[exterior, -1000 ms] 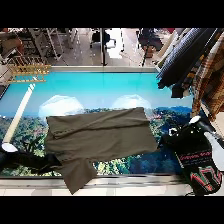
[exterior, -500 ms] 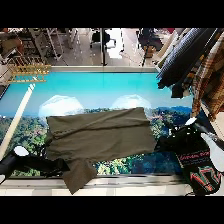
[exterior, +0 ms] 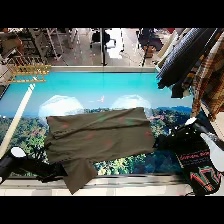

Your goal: Fold the clothes and pants, and hang the long-sleeved shirts on hangers.

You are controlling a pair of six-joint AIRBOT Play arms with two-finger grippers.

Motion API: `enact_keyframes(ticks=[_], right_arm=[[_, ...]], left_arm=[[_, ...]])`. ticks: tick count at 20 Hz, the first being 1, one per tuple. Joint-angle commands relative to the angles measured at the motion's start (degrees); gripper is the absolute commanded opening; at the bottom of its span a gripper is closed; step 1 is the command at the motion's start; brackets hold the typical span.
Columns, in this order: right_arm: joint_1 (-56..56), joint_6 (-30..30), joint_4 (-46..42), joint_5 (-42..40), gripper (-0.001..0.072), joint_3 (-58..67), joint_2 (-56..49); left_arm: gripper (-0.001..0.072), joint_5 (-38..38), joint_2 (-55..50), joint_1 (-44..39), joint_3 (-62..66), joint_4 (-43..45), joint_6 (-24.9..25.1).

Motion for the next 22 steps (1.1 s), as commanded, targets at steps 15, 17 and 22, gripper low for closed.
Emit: enact_keyframes(ticks=[15, 17, 22], right_arm=[[0.0, -0.3, 0.7, 0.5, 0.0019, 0.0, 0.5], [0.0, -3.2, 1.6, 3.0, 0.0018, 0.2, 2.4], [0.1, -4.1, 6.3, 1.9, 0.0017, 0.3, 14.3]], left_arm=[[0.0006, 9.5, 0.1, -5.4, -4.2, -6.4, 1.1], [0.0006, 5.4, 0.7, -3.6, -2.2, -11.4, 5.9], [0.0007, -7.6, 0.9, 10.1, 14.3, -21.3, 7.3]])
